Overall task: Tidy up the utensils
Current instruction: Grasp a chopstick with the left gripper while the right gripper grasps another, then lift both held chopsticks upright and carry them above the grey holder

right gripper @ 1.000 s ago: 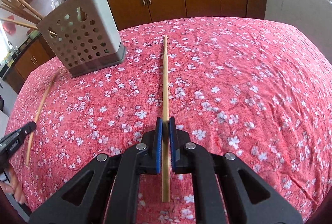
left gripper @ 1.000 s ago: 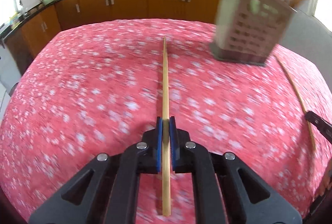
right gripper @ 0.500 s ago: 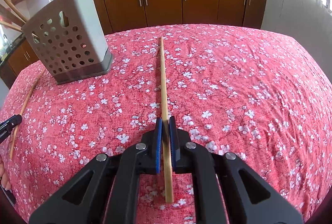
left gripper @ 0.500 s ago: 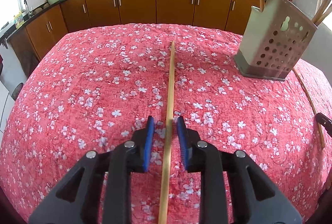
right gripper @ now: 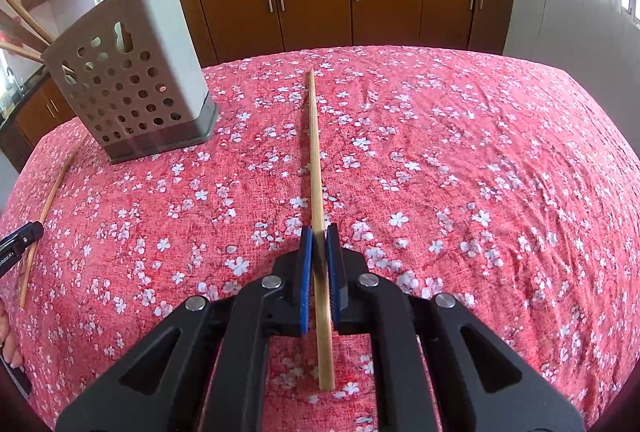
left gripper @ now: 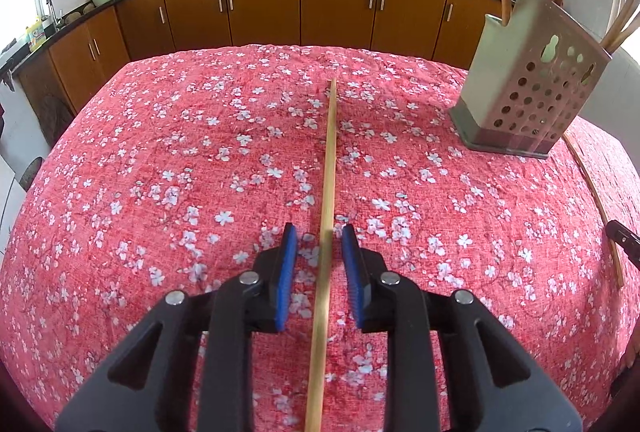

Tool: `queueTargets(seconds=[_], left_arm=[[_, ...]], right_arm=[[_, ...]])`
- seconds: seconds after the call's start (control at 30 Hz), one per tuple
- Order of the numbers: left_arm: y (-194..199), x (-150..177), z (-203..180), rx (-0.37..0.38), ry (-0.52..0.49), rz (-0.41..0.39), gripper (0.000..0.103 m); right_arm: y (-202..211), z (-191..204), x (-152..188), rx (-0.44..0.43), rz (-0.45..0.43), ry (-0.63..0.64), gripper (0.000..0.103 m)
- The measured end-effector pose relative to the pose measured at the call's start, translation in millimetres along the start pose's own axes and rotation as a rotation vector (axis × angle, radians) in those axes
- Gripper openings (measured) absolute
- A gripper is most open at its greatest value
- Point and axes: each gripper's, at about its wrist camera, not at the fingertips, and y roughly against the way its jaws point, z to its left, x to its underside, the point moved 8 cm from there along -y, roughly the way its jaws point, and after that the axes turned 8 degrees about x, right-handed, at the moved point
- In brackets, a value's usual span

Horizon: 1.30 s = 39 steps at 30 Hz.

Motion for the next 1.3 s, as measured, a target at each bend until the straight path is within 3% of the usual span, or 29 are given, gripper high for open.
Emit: queueTargets(seconds=[0.77,1.3], left_arm=[[1.5,-0.3,0.9,0.028,0.027,-0.003,0.026],[21.6,23.0,-6.6,0.013,-0.064,0.021,0.026]], right_arm=[[-0.3,-2.3,-0.9,-0.010,0.001,-0.009,0.009],[8.3,-3.6,4.8,-0.010,0.001,0.014,0.009]])
